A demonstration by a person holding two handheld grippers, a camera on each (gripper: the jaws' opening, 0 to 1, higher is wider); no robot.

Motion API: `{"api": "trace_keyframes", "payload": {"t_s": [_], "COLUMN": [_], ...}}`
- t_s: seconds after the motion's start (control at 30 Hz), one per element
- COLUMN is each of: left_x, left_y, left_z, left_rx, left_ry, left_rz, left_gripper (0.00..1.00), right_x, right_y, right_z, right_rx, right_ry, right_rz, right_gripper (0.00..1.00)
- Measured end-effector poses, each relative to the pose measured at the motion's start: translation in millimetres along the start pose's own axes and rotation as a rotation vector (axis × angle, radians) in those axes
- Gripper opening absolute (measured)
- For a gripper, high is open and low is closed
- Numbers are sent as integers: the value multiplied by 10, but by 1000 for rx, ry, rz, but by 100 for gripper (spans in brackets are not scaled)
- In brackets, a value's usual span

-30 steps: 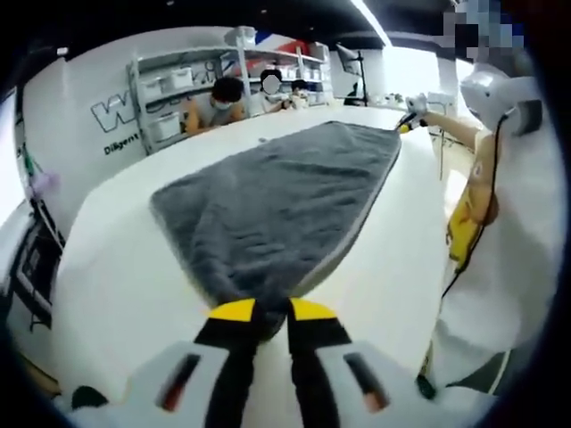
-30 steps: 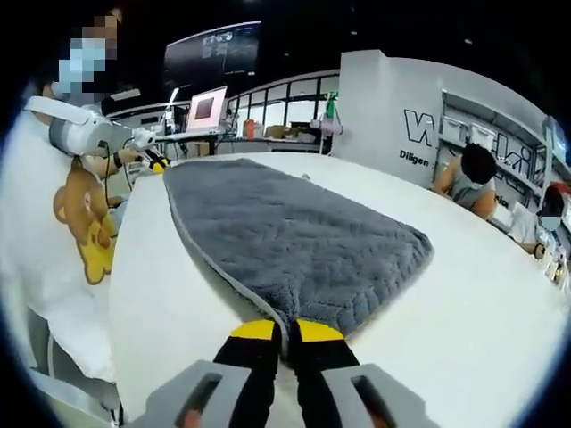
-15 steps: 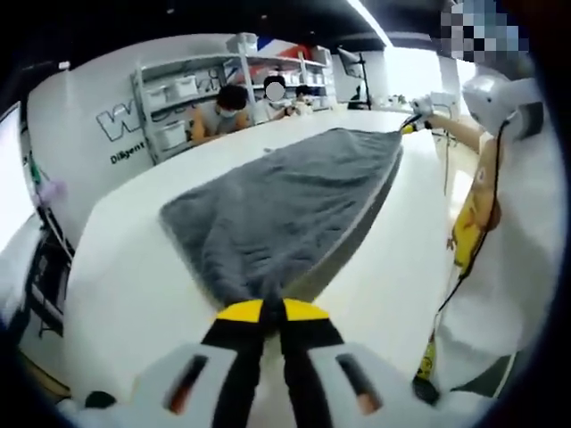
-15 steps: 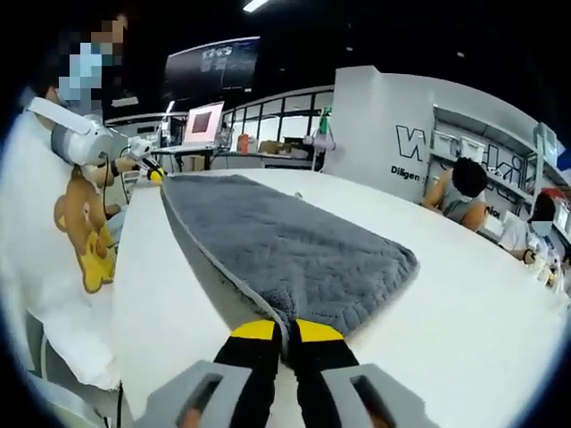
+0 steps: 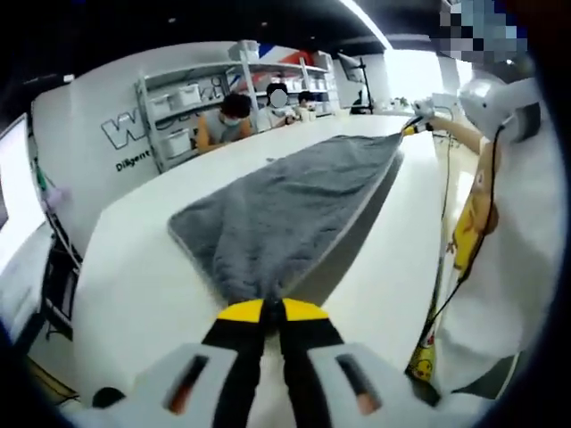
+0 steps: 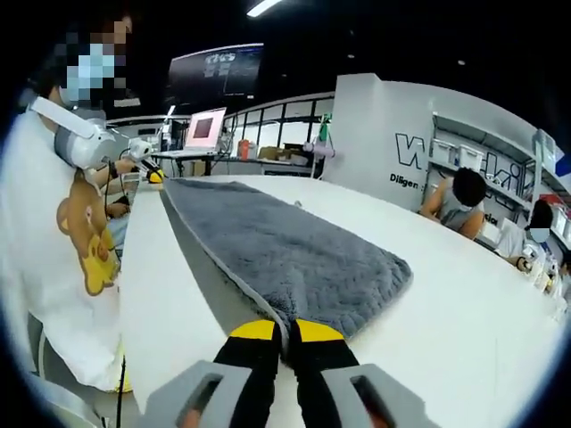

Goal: Fold the towel on the table until its edges align and the towel forms a compact rectangular stack.

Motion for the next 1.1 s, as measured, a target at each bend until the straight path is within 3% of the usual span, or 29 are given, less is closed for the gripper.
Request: {"api": "trace_keyframes", "payload": {"t_s": [0.63, 0.9, 1.1], "left_x": [5, -127, -268], "left_y": [-22, 13, 149], "left_z": [-132, -80, -53], "left_rx": [-21, -52, -98], "left_ry": [-22, -32, -48], "left_rz": [1, 20, 43], "left_gripper": [8, 7, 7], "right_x": [1, -97, -225], "right_y": [71, -15, -153], "right_z": [-79, -71, -47], "right_rx": [-7, 27, 48], "right_ry": [-4, -45, -70], "right_rz": [-3, -14, -31], "right_gripper": [6, 6, 6]}}
Point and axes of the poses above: the point that each gripper's makers call its tool centre point, and the gripper's own axes: z roughly forward along the fingers, y roughly to its left, x roughly out of its underside, the point moved 6 cm from there along -z, roughly backward along the fingers, and after that the axes turned 5 degrees about -z, right-handed, at the moved point
